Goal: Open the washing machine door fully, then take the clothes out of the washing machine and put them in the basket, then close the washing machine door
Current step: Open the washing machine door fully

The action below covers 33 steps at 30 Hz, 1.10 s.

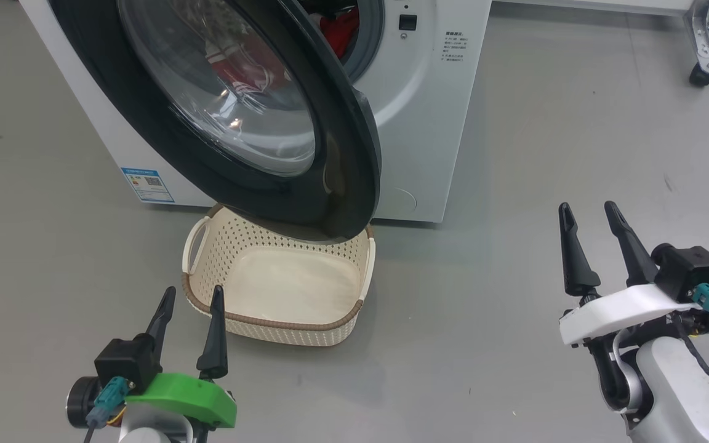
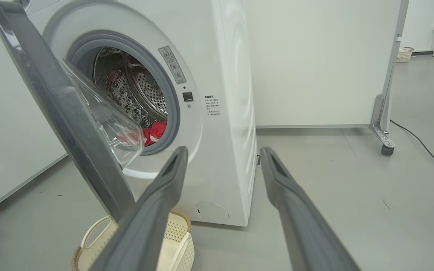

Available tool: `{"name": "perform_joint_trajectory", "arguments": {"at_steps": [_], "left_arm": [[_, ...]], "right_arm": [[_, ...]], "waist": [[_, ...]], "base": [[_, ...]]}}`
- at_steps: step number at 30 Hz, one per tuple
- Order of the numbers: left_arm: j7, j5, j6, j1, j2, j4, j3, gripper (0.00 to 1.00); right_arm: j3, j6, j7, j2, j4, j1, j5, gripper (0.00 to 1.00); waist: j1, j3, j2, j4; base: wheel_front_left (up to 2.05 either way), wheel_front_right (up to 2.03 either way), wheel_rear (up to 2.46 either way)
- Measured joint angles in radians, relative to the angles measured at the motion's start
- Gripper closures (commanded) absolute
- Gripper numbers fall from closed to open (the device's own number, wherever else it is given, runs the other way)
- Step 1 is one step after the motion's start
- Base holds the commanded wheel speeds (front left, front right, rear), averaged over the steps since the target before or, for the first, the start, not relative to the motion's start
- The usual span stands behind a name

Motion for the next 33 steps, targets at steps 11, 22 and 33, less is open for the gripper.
{"name": "perform_joint_trajectory", "arguments": {"at_steps": [11, 22, 33], "left_arm": [[0.000, 0.000, -0.003, -0.011, 0.000, -0.011, -0.023, 0.00], [0.000, -0.001, -0.015, -0.070, 0.000, -0.022, -0.057, 0.00], [0.000, -0.020, -0.025, -0.117, 0.000, -0.021, -0.096, 0.00]], "right_arm": [[-0.012, 0.029, 0.040, -0.018, -0.007, -0.096, 0.013, 0.00], [-0.041, 0.068, 0.137, -0.031, -0.008, -0.269, 0.093, 0.00], [-0.119, 0.078, 0.257, -0.002, 0.048, -0.404, 0.272, 1.00]], "waist": [[0.0000, 0.060, 0.0000, 0.023], [0.0000, 0.138, 0.0000, 0.061], [0.0000, 0.201, 0.0000, 0.122]], "base": [[0.00, 0.00, 0.00], [0.00, 0.00, 0.00], [0.00, 0.00, 0.00]]}}
